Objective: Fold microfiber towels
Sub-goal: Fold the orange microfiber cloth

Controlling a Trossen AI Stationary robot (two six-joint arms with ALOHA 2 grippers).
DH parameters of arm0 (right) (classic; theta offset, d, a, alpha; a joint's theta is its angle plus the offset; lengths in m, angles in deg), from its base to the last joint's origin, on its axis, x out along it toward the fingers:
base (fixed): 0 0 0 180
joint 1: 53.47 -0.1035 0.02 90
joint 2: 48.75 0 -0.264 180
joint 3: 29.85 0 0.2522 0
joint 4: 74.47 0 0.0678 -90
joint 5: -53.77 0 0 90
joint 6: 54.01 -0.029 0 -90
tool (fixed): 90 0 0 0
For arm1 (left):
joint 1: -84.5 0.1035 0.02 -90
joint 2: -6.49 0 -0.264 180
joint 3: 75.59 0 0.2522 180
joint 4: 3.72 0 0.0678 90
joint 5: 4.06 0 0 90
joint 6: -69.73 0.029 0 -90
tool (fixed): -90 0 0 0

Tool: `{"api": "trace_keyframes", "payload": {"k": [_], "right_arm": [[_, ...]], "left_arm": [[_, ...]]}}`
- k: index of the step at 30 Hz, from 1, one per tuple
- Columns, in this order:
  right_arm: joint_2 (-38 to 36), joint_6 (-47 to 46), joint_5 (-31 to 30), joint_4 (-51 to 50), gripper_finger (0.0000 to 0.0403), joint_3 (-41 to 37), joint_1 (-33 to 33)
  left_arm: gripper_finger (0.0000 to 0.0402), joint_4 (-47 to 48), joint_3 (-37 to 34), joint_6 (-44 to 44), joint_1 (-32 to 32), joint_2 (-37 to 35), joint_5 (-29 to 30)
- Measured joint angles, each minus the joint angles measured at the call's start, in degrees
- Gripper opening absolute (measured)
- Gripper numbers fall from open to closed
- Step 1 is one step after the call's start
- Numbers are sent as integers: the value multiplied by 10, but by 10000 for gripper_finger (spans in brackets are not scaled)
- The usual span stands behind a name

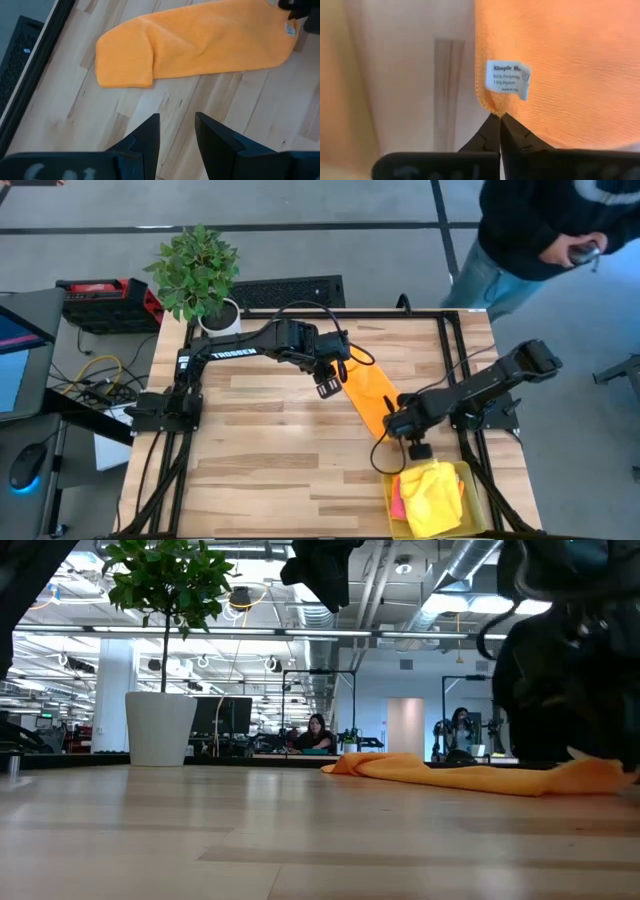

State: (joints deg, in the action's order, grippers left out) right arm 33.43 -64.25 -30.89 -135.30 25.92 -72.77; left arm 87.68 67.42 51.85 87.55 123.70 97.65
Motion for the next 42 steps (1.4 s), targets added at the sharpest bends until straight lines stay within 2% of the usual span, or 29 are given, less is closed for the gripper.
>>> {"api": "trace_keyframes", "payload": {"k": [7,13,18,21,23,28,30,34,42], "right_arm": [[-99,-31,-8,-75,8,41,41],[-177,-52,-37,-80,4,69,83],[-212,-49,-61,-84,3,96,123],[-216,-49,-79,-83,2,114,144],[-215,-46,-91,-82,2,126,159],[-213,-32,-101,-95,1,147,185],[-210,-29,-101,-82,1,155,187],[-207,-13,-102,-96,1,161,193],[-204,3,-102,-102,1,160,200]], "left_arm": [[116,-33,-10,10,-14,0,0],[116,-85,-12,28,-29,5,1],[116,-142,-10,32,-43,22,1],[116,-155,-13,32,-50,44,5],[116,-206,-13,26,-55,63,13],[116,-256,-13,22,-66,89,28],[116,-297,-12,20,-70,100,36],[116,-321,-12,9,-77,108,59],[116,-375,-13,16,-80,130,62]]}}
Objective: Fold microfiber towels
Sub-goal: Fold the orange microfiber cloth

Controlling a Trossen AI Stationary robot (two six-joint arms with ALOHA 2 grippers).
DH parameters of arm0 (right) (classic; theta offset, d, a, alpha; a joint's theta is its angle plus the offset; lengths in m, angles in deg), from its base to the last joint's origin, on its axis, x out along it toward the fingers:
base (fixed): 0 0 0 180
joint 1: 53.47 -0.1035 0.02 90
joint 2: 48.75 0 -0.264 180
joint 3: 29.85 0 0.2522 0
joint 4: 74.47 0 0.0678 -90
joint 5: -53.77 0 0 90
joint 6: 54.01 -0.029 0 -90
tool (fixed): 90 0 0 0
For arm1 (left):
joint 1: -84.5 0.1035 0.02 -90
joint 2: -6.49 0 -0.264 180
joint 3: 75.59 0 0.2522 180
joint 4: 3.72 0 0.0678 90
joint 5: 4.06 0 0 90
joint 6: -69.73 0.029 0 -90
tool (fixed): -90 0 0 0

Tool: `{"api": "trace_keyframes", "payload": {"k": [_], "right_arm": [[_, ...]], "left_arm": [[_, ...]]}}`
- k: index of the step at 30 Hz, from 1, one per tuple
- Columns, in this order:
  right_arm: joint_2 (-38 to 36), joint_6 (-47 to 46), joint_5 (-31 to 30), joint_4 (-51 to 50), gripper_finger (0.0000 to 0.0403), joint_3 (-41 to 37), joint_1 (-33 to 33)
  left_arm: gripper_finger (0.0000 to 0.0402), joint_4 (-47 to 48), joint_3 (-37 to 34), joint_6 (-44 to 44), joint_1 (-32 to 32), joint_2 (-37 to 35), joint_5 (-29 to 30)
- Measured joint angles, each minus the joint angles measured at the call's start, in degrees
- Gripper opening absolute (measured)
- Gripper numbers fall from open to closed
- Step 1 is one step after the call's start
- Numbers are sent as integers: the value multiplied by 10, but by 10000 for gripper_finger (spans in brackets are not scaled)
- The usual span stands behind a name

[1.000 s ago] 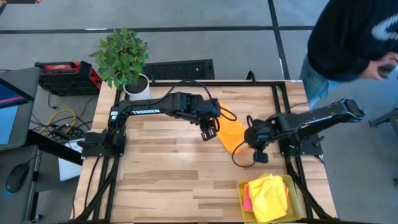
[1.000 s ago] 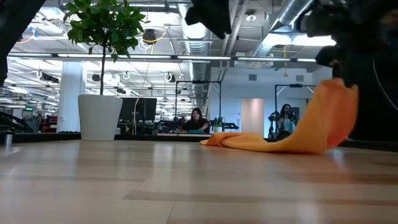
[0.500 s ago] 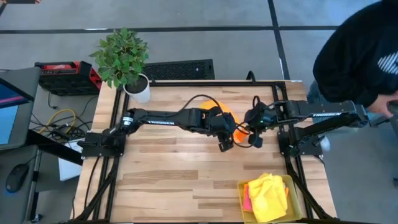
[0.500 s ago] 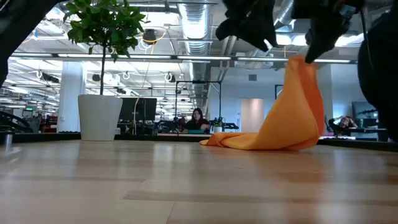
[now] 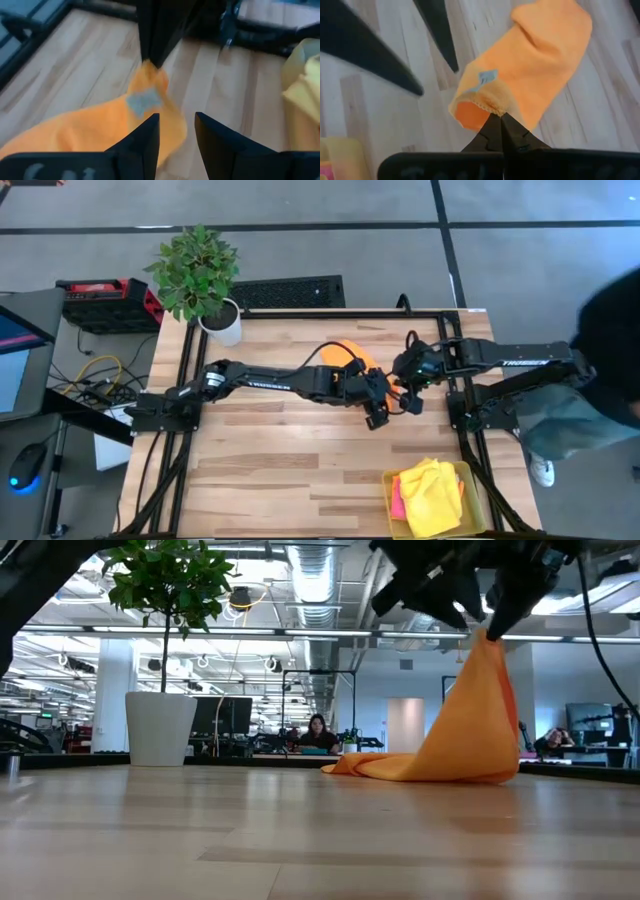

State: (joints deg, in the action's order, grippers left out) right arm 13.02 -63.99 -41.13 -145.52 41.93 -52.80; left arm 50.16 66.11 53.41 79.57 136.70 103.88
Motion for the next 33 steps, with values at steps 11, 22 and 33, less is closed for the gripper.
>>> {"api": "trace_keyframes", "payload": {"k": [11,22,33], "right_arm": [[1,0,-1,1,1,0,10],[1,0,-1,3,1,0,13],[1,0,-1,3,1,0,40]], "left_arm": [[116,-78,1,-4,1,21,56],[116,-69,1,-44,2,51,122],[116,-97,1,-67,8,69,129]]}}
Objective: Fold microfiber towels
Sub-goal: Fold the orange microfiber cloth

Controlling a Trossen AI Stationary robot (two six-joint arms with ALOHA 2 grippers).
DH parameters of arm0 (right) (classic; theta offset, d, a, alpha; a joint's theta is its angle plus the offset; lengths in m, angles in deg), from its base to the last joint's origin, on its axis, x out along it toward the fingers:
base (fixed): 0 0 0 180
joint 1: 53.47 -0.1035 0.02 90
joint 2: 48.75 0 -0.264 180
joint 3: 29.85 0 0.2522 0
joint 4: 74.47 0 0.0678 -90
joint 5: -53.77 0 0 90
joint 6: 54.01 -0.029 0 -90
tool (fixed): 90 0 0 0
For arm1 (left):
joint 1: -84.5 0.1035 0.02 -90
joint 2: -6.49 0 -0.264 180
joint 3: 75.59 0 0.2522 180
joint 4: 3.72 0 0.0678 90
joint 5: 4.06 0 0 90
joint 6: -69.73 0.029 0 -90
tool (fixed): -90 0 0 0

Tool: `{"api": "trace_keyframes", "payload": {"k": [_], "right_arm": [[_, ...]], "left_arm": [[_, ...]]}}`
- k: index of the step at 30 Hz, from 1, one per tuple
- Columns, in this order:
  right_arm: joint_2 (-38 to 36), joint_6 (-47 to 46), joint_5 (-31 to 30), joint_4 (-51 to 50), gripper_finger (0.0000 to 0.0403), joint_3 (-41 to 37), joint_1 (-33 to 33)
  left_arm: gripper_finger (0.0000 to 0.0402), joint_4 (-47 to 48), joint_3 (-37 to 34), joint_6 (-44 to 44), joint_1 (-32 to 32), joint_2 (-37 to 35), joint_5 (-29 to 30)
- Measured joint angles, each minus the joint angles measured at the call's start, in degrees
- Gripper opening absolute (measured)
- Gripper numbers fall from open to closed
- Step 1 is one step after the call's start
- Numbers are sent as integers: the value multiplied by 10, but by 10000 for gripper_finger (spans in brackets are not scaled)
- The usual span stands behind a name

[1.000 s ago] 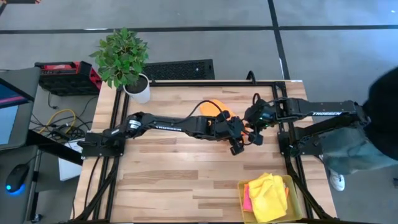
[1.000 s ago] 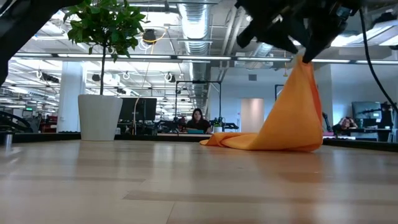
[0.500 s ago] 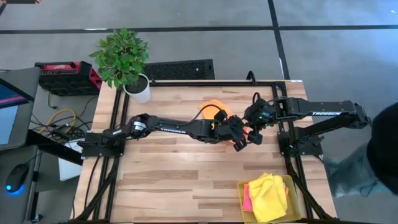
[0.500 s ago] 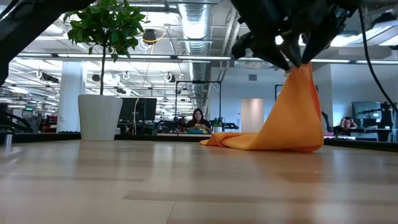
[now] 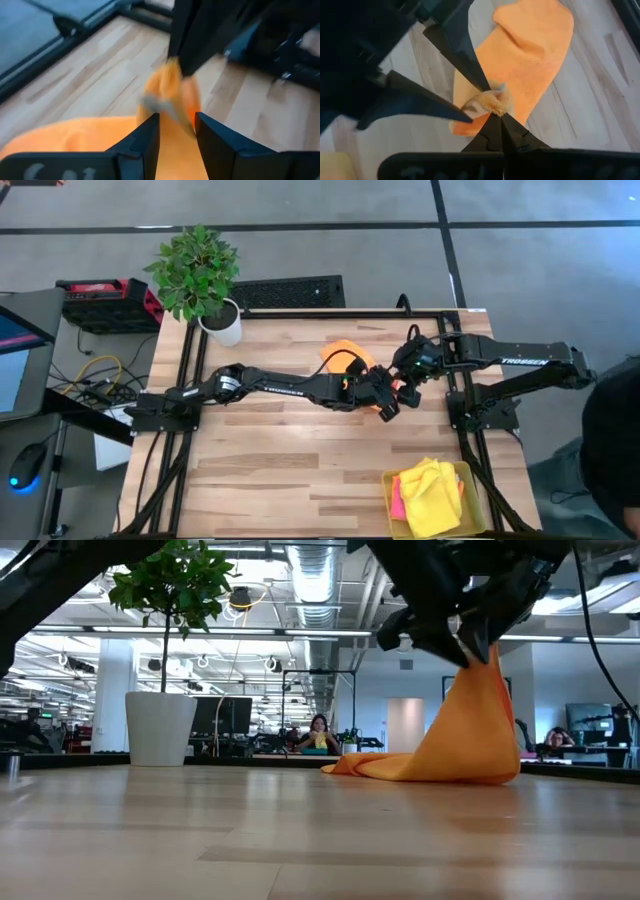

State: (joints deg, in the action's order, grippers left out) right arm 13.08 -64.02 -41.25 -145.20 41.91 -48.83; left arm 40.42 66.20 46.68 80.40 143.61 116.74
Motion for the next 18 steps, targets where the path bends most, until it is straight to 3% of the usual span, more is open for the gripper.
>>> {"api": "trace_keyframes", "payload": {"k": [8,12,18], "right_arm": [[0,0,0,1,1,0,11],[0,0,0,-3,2,7,17],[0,14,-10,-13,2,51,27]], "left_arm": [[116,29,0,-42,15,0,37],[116,22,0,-44,20,0,4],[116,6,0,-44,25,-2,1]]}}
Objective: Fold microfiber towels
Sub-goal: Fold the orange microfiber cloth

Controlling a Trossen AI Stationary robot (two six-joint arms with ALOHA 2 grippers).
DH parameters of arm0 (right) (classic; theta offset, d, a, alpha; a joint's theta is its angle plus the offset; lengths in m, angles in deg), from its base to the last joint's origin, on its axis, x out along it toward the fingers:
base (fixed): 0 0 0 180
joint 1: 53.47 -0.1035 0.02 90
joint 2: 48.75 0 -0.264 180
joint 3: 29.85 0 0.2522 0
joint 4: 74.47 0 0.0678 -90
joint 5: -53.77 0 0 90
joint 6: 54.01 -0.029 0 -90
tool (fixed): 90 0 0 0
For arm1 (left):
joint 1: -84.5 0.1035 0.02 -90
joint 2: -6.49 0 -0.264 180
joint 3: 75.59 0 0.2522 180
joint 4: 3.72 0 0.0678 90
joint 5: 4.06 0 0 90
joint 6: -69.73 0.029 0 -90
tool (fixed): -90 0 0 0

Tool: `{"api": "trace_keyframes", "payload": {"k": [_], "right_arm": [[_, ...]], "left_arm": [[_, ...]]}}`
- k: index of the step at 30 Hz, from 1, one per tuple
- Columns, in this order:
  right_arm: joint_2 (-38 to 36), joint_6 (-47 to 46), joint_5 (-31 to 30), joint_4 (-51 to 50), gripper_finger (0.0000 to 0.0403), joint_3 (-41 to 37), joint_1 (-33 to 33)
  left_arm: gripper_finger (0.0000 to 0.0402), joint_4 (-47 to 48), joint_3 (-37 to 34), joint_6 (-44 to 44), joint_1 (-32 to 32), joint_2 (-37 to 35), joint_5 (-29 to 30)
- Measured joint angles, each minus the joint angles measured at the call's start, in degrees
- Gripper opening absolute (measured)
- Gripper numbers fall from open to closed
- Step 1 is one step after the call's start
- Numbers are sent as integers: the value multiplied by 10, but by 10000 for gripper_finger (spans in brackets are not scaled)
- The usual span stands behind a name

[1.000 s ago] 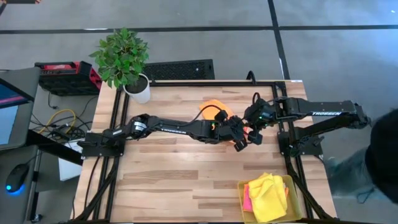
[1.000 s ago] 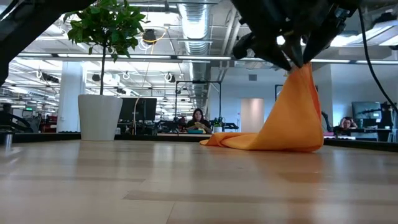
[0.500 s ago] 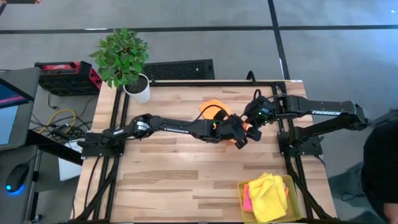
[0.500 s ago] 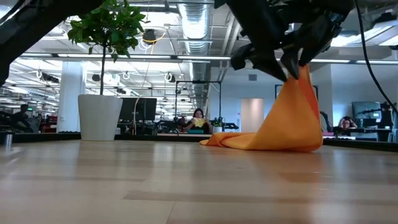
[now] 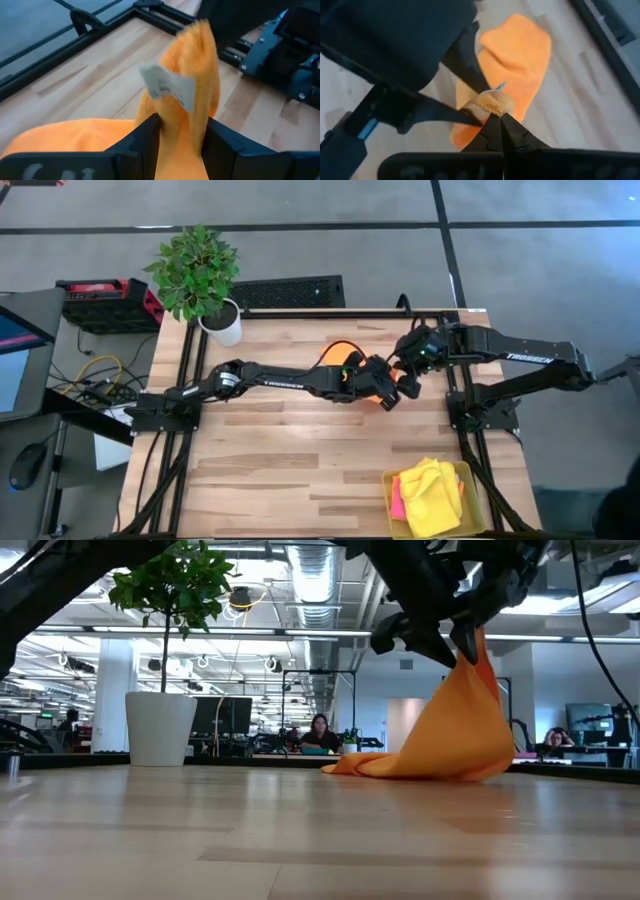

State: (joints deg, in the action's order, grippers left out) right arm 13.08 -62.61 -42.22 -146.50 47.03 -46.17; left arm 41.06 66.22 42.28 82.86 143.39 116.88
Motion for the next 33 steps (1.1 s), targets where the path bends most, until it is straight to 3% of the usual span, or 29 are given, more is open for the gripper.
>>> {"api": "trace_keyframes", "payload": {"k": [12,15,20,28,33], "right_arm": [[0,27,-8,-21,2,31,0],[0,28,-8,-27,2,32,0],[0,32,-8,-36,2,32,0],[0,46,-2,-87,2,32,-1],[0,51,8,-87,2,34,-1]], "left_arm": [[109,-15,0,51,1,0,-18],[86,-10,0,61,1,0,-26],[15,9,0,83,1,-1,-45],[3,190,39,112,2,-34,-59],[2,270,66,119,13,-65,-112]]}}
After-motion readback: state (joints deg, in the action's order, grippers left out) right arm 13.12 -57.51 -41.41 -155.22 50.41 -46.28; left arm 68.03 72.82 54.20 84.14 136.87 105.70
